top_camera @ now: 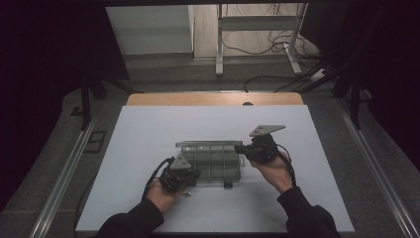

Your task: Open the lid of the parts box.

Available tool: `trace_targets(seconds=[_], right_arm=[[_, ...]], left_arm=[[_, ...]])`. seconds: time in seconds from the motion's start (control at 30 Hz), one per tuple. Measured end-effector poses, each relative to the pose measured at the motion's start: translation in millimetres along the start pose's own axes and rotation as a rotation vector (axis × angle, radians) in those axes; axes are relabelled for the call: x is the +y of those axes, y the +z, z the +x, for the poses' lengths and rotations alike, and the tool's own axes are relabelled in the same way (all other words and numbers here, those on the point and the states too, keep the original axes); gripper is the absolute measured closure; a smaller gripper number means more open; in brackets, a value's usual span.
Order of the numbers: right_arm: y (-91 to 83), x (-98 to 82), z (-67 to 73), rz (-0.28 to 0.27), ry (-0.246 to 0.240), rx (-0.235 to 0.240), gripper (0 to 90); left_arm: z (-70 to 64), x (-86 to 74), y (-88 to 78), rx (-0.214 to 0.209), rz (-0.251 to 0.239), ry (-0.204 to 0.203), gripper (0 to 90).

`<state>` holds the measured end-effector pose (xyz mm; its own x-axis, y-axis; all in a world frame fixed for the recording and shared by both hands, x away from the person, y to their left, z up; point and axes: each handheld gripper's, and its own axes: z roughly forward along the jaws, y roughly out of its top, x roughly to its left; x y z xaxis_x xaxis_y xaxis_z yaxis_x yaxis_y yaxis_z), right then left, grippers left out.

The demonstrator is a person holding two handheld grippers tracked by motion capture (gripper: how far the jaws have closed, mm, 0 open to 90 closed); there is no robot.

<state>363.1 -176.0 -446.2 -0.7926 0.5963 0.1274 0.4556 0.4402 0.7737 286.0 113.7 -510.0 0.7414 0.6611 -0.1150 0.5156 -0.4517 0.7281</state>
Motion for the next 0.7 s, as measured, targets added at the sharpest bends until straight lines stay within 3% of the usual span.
trace_targets(seconds=[0.7], right_arm=[[17.0,7.7,-17.9,-0.01,0.016,-0.016,88.7]], left_arm=[[0.5,-1.1,0.4,-0.005,-0.005,0.012,89.5]])
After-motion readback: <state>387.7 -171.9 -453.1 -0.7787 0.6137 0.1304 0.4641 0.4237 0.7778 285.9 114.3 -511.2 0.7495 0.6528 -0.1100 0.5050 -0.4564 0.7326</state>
